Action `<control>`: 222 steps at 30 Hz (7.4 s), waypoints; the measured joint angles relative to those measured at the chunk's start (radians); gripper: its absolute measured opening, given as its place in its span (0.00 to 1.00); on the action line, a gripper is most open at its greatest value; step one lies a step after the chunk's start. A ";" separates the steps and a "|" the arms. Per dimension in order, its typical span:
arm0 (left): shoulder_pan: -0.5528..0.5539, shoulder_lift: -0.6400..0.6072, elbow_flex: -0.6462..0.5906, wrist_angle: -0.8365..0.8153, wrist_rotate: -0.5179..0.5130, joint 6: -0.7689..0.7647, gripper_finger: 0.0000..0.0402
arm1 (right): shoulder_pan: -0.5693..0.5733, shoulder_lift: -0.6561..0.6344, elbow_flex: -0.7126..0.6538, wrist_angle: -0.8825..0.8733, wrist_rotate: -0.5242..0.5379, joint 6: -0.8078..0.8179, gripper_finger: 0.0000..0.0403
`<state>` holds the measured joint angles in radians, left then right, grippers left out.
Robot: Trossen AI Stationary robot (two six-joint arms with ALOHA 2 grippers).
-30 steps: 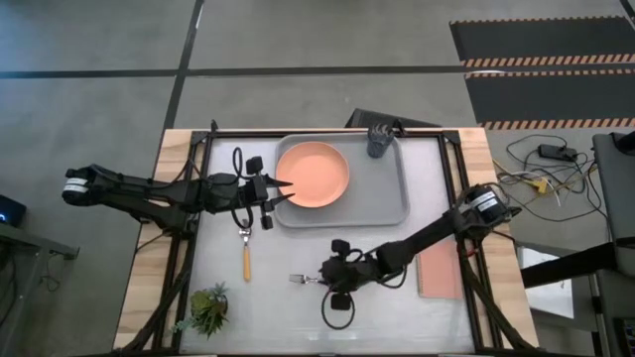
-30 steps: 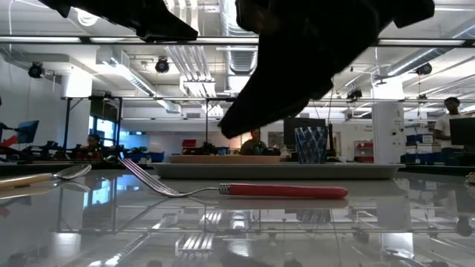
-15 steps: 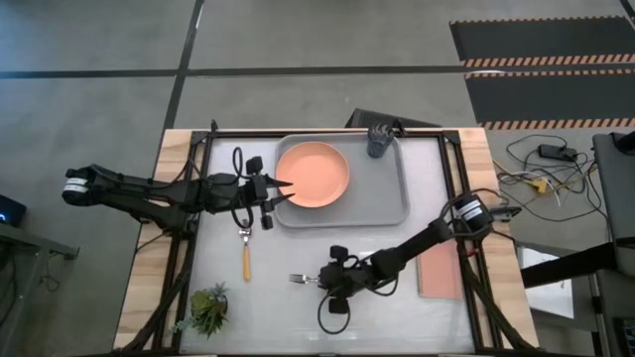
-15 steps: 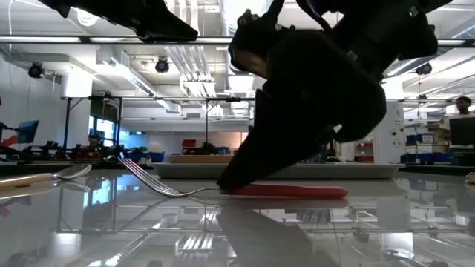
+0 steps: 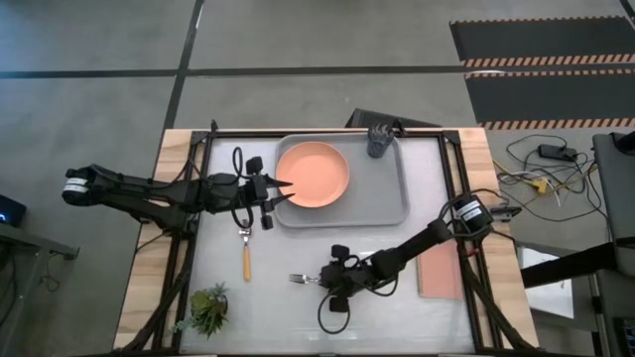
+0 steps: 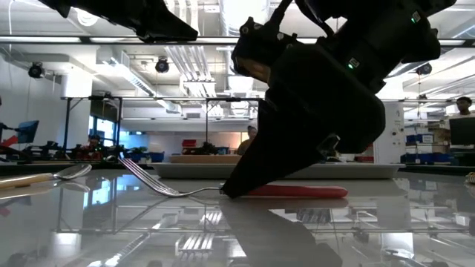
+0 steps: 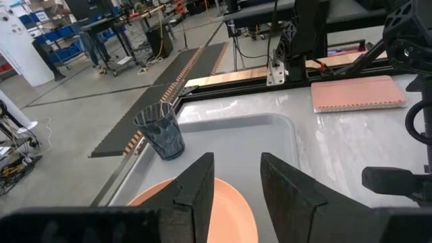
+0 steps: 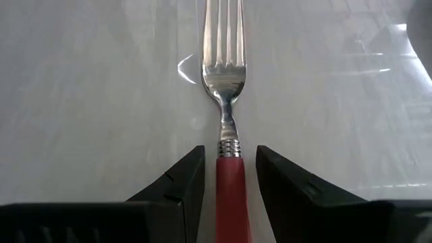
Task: Pick and place plate/cup/fork/spoon on tray
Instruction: Put the pink fork on the gray serving tray to the right of the orange plate, then put the yellow spoon on the gray serving tray in between the orange plate and pink fork
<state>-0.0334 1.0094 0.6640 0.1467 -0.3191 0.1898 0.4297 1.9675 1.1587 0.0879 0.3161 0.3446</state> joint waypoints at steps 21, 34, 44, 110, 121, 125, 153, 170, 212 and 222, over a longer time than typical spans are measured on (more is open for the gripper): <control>0.000 0.000 0.000 0.000 0.000 0.000 0.26 | 0.000 0.000 0.000 0.000 0.001 0.014 0.10; 0.000 0.000 0.000 -0.001 0.000 0.000 0.26 | 0.000 -0.109 0.009 -0.062 0.036 0.171 0.10; 0.000 0.000 -0.002 -0.008 0.000 -0.001 0.26 | -0.038 -0.302 0.008 -0.424 0.143 0.547 0.10; 0.000 -0.141 -0.017 -0.035 0.000 0.001 0.26 | -0.573 -0.311 -0.250 -0.732 0.290 0.960 0.10; 0.000 -0.141 -0.017 -0.036 0.000 0.001 0.26 | -0.575 -0.297 -0.251 -0.730 0.304 0.953 0.15; 0.000 -0.141 -0.017 -0.036 0.000 0.001 0.26 | -0.577 -0.297 -0.251 -0.730 0.309 0.952 0.21; 0.000 -0.141 -0.018 -0.036 0.000 0.001 0.26 | -0.579 -0.306 -0.252 -0.740 0.286 0.911 0.32; 0.000 -0.141 -0.019 -0.035 0.000 0.000 0.26 | -0.430 -0.523 -0.252 -0.698 0.397 0.831 0.28; 0.000 0.164 0.162 -1.014 0.112 -1.130 0.26 | 0.033 -0.749 -0.226 -0.358 0.620 -0.123 0.15; -0.107 0.274 0.169 -1.159 0.389 -1.433 0.26 | 0.040 -0.809 -0.294 -0.361 0.585 -0.145 0.15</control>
<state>-0.1402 1.2829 0.8334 -1.0126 0.0701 -1.2431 0.4697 1.1585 0.8646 -0.2730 0.9012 0.1997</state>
